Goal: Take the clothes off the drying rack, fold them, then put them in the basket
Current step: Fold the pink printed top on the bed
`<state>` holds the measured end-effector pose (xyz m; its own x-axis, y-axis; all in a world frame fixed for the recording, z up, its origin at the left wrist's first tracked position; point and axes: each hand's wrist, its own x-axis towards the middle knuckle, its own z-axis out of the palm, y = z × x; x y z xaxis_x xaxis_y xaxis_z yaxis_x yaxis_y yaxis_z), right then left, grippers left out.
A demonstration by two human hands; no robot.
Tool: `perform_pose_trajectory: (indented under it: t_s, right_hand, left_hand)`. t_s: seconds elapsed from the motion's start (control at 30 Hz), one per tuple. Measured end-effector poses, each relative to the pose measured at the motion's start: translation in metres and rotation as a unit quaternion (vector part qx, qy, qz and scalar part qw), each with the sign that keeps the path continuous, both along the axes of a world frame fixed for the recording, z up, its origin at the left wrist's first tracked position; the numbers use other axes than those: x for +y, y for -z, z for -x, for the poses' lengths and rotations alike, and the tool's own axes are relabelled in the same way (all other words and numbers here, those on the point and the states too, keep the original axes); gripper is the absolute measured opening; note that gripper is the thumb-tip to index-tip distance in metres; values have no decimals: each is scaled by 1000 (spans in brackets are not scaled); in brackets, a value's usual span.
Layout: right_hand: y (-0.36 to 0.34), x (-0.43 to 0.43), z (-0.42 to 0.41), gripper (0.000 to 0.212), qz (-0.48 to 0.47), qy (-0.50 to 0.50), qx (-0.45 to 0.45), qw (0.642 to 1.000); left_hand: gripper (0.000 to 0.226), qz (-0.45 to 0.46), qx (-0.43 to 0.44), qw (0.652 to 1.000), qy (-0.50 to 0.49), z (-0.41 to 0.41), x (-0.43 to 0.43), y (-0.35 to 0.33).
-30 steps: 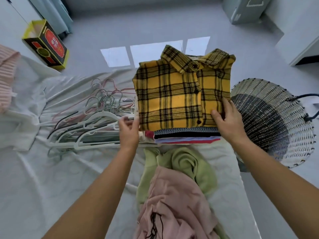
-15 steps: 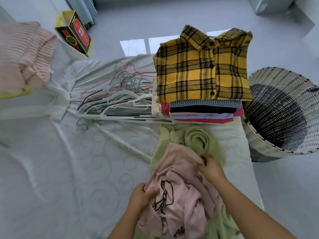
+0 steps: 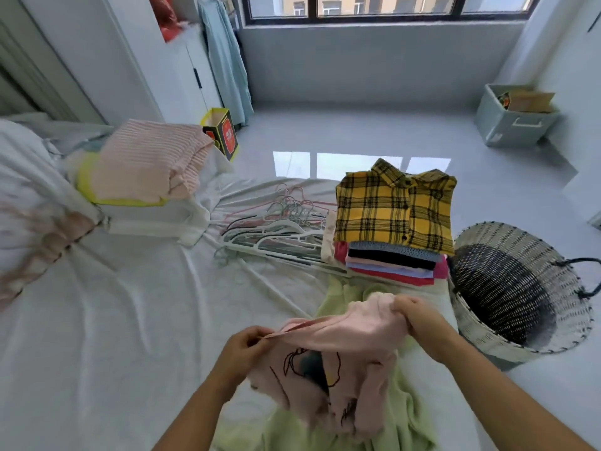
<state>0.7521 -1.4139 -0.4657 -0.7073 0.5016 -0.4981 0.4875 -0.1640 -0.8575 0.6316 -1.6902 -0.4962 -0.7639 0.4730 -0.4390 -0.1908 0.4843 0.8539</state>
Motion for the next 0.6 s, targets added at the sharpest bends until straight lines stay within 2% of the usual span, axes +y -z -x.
perform_pose_trajectory:
  t_s: [0.1, 0.17, 0.3, 0.47, 0.6]
  right_hand:
    - [-37, -15, 1, 30, -108, -140, -80, 981]
    - [-67, -25, 2, 23, -185, -169, -89, 964]
    - [-137, -43, 4, 13, -190, -108, 56, 974]
    - [-215, -77, 19, 16, -232, -81, 186, 951]
    - [-257, -108, 36, 18, -286, -101, 208, 930]
  left_hand:
    - [11, -19, 47, 999, -13, 0, -16, -43]
    - [12, -28, 86, 995, -29, -1, -29, -71]
    - [11, -48, 139, 988, -36, -8, -63, -124]
    - [9, -55, 177, 983, 4, -21, -101, -170]
    - [43, -49, 198, 979, -17, -16, -124, -196]
